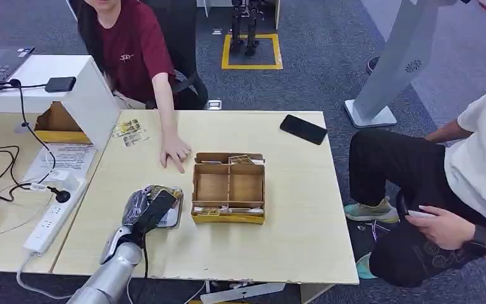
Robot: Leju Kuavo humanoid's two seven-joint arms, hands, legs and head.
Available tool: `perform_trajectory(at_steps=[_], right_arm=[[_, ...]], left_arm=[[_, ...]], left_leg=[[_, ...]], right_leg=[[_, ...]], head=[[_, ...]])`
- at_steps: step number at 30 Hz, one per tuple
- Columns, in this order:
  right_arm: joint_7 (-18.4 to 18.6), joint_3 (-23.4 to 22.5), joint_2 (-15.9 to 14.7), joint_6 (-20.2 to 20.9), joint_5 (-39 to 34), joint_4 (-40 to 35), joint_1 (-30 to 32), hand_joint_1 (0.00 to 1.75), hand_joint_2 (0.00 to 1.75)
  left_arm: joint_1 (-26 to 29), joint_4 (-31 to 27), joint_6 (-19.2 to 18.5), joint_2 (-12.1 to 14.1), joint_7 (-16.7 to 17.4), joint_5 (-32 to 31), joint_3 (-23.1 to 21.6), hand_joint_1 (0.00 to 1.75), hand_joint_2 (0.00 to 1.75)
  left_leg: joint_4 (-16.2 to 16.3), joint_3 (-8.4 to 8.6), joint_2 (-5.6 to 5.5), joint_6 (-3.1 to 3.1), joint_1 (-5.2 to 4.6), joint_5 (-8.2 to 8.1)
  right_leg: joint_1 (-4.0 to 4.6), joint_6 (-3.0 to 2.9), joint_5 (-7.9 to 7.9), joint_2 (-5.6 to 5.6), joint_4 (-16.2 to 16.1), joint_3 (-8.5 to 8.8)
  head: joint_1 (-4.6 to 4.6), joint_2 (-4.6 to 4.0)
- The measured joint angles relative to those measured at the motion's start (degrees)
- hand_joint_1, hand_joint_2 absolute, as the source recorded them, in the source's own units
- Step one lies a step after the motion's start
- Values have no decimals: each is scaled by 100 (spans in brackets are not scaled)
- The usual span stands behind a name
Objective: Pass the card to the sensor for recognition and then transmit it.
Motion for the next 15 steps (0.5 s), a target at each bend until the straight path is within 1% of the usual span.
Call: perform_trajectory(at_steps=[7, 15], right_arm=[[0, -26, 9, 15, 20, 0, -5, 0, 175], [-2, -29, 17, 15, 52, -2, -29, 0, 175]], left_arm=[[-61, 97, -15, -4, 149, -149, -4, 175, 175], [-91, 156, -9, -13, 166, -153, -7, 175, 175]], left_leg=[[-1, 19, -1, 0, -1, -1], [-5, 42, -3, -2, -1, -2]], right_leg=[[0, 2, -2, 0, 0, 20], [-1, 4, -6, -1, 0, 41]], head=[[0, 0], [0, 0]])
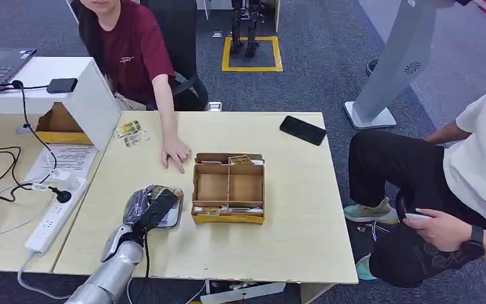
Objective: Pass the card to the sensor for recognition and then transmit it.
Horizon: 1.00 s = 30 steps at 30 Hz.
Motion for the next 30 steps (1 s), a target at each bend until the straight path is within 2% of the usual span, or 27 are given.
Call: perform_trajectory(at_steps=[7, 18, 30], right_arm=[[0, -2, 4, 0, 22, -4, -4, 0, 175], [-4, -111, 18, 2, 99, -7, -32, 0, 175], [-4, -146, 31, 0, 142, -39, -69, 0, 175]], left_arm=[[-16, 33, -7, -13, 2, -15, 0, 175, 175], [-111, 146, 201, -24, 336, -555, -2, 175, 175], [-194, 212, 234, -24, 489, -726, -2, 175, 175]], left_leg=[[-1, 11, -11, 0, -3, -1], [-6, 51, -16, 10, -6, -29], [-13, 69, -16, -3, -6, -29]], right_leg=[[-4, 3, -9, -6, 0, 14], [-9, 3, -27, -10, 0, 52], [-10, -7, -39, -10, 1, 66]], head=[[0, 0], [0, 0], [0, 0]])
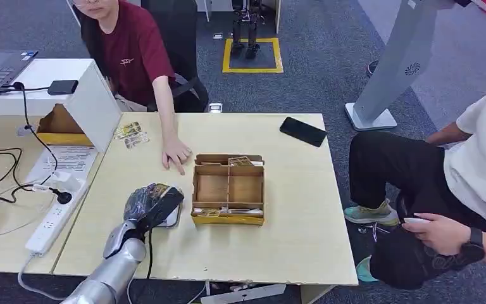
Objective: Pass the card to the sensor for recognition and then transmit it.
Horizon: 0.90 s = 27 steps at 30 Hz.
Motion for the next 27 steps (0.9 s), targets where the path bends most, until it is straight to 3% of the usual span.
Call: perform_trajectory(at_steps=[12, 15, 18, 21, 25, 27], right_arm=[[0, -7, 7, 0, 11, 0, -3, 0, 175], [0, -11, 15, 0, 37, 0, -2, 0, 175], [-15, -22, 17, 2, 79, 0, -1, 0, 175], [-24, -42, 17, 2, 107, 0, -1, 0, 175], [-46, -103, 17, 0, 146, 2, 10, 0, 175], [-46, -133, 20, -11, 188, 2, 15, 0, 175]], left_arm=[[-35, 26, 0, 0, 101, -129, -9, 175, 175], [-33, 35, -42, 0, -24, 27, -7, 175, 175], [-30, 55, -482, -15, -661, 862, 159, 175, 175], [-7, 55, -770, -42, -1041, 1347, 343, 175, 175], [151, -243, -1441, -155, -1946, 3014, 772, 175, 175], [232, -575, -1729, -205, -2076, 3929, 918, 175, 175]], left_leg=[[-3, 13, 1, 0, 0, -5], [-4, 15, 1, -1, 0, -6], [-4, 12, 0, -1, 0, -4], [-4, 12, 0, -1, -1, -4], [1, -18, 3, 0, -2, 1], [8, -66, 4, -2, -1, 13]], right_leg=[[0, 0, -8, 1, 0, 12], [-2, 0, -9, 1, 0, 12], [-2, -1, -8, 1, 0, 7], [-2, 0, -9, 0, 0, 6], [-2, 1, -6, 4, 0, -28], [-1, 5, 10, 5, 0, -75]], head=[[0, 0], [0, 0], [-2, 0], [-2, 0], [-2, 0], [0, 0]])
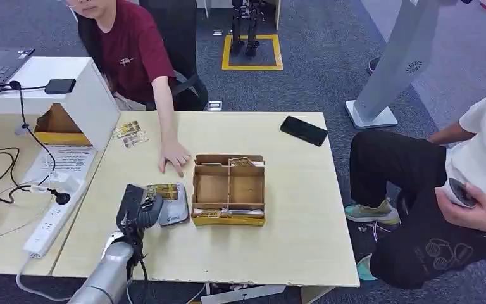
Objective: Pass the card to the sensor for recognition and then transmit it.
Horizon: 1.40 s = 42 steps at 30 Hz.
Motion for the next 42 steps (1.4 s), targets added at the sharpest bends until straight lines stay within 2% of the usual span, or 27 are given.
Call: perform_trajectory(at_steps=[2, 4, 11, 13, 19, 22, 26, 38, 42], right_arm=[[2, -22, 0, -13, 46, 0, 5, 0, 175], [4, -48, 7, -15, 70, 0, 8, 0, 175], [7, -122, 24, -15, 112, 0, 12, 0, 175], [11, -135, 26, -15, 129, 0, 15, 0, 175], [52, -149, 39, -13, 199, 0, 14, 0, 175], [55, -153, 42, -7, 234, 0, 8, 0, 175], [87, -153, 44, 11, 293, 0, -17, 0, 175], [87, -153, 59, 11, 302, 0, -45, 0, 175], [87, -153, 66, 20, 354, 0, -50, 0, 175]], left_arm=[[-8, -354, -74, -44, -17, 770, 98, 175, 175], [-49, -650, -74, -57, 42, 1169, 111, 175, 175], [-73, -1064, -17, -55, -29, 1413, 113, 175, 175], [-84, -1114, -4, -55, -129, 1618, 118, 175, 175], [-271, -1186, -2, -31, -96, 2173, 258, 175, 175], [-330, -1186, 114, -31, -208, 2265, 293, 175, 175], [-440, -1184, 534, -31, -431, 2132, 295, 175, 175], [-577, -1180, 599, -31, -461, 2088, 295, 175, 175], [-648, -1130, 990, -31, -581, 1880, 295, 175, 175]], left_leg=[[2, -36, 0, 0, 0, 11], [2, -42, 3, 0, -1, 10], [2, -69, 6, -1, 0, 8], [2, -70, 7, -1, 0, 8], [2, -73, 10, -1, 0, 8], [2, -73, 10, -1, 0, 8], [3, -76, 9, -1, 0, 8], [3, -77, 11, -1, 0, 8], [3, -80, 10, -1, 0, 8]], right_leg=[[0, 4, 12, 1, 0, -35], [-1, 3, 13, 6, 0, -40], [0, 3, 12, 8, -1, -69], [0, 3, 12, 8, -1, -72], [0, 3, 12, 8, 0, -74], [0, 3, 12, 8, 0, -74], [0, 3, 12, 9, 0, -77], [-1, 3, 12, 11, 0, -79], [0, 3, 12, 11, 0, -82]], head=[[2, 0], [2, 0], [0, 0], [0, 0], [-2, 0], [0, 0], [0, 0], [0, 0], [0, 0]])
